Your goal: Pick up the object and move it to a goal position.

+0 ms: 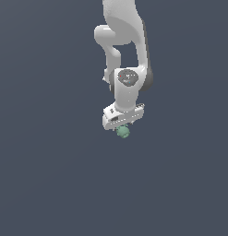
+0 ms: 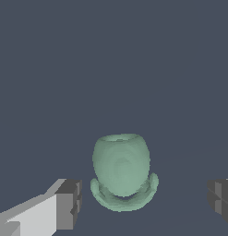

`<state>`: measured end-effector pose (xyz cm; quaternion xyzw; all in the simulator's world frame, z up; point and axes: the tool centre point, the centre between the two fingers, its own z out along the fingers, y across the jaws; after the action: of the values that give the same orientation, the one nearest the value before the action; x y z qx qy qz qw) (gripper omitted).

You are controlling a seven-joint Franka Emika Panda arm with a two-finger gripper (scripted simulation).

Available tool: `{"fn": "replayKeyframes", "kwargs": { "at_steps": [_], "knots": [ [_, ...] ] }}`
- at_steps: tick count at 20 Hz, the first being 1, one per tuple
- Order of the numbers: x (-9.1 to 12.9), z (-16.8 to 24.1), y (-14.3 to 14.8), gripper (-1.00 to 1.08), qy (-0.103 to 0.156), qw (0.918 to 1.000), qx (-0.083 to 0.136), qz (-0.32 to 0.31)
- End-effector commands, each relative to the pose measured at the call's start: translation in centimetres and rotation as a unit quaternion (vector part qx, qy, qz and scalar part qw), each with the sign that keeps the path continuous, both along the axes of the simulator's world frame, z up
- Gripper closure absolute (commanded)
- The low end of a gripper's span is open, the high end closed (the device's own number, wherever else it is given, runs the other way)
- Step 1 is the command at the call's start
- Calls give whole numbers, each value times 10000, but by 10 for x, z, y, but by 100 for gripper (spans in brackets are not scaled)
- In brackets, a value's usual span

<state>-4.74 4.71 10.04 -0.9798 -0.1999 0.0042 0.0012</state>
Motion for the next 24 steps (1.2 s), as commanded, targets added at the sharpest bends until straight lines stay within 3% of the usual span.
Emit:
{"fn": "replayKeyframes", "kwargs": {
  "at_steps": [1,13,24],
  "knots": [
    [-5,-5,3,-92,-23,9998,-2,218],
    [-11,-15,7,-92,-38,9991,-2,426],
    [-12,-58,7,-92,-43,9990,-1,451]
  ]
}}
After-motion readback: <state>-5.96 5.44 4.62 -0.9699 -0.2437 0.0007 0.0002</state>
